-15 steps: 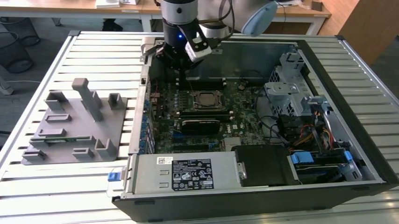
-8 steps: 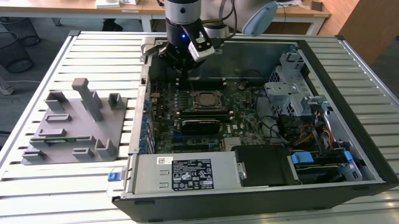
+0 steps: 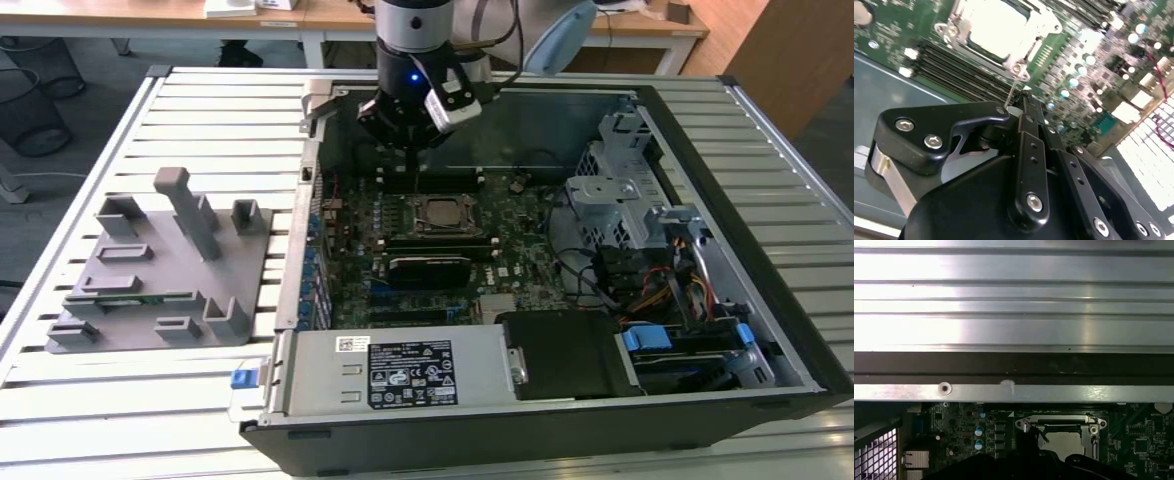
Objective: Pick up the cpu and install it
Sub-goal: 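Install the first cpu locking lever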
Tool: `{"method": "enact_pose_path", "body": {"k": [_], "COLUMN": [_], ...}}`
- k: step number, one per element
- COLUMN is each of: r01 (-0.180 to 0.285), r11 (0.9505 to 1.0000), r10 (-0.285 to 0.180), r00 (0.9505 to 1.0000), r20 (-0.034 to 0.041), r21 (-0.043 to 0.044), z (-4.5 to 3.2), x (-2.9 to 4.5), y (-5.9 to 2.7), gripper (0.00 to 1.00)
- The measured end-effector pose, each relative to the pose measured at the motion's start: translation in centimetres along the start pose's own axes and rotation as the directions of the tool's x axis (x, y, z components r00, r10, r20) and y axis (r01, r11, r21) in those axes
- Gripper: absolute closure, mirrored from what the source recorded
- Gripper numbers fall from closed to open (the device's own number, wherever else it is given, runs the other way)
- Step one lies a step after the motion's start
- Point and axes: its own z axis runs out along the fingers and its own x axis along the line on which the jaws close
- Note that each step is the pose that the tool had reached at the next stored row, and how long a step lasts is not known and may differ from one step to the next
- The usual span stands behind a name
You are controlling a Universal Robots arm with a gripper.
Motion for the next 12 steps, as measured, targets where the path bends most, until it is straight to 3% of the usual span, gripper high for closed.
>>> {"method": "enact_pose_path", "body": {"k": [3, 8, 10, 12], "r01": [0.000, 0.000, 0.000, 0.000], "r11": [1.0000, 1.0000, 0.9997, 0.9986], "r10": [0.000, 0.000, 0.000, 0.000], "r00": [1.0000, 1.0000, 1.0000, 1.0000], "r20": [-0.0036, -0.0040, -0.0041, -0.0046], "r21": [0.0000, -0.0042, -0.0245, -0.0536], "z": [0.03, 0.04, 0.05, 0.05], "x": [-1.00, -1.07, -1.07, -1.07], "y": [0.01, -0.02, -0.10, -0.25], "gripper": [0.89, 0.89, 0.89, 0.89]}}
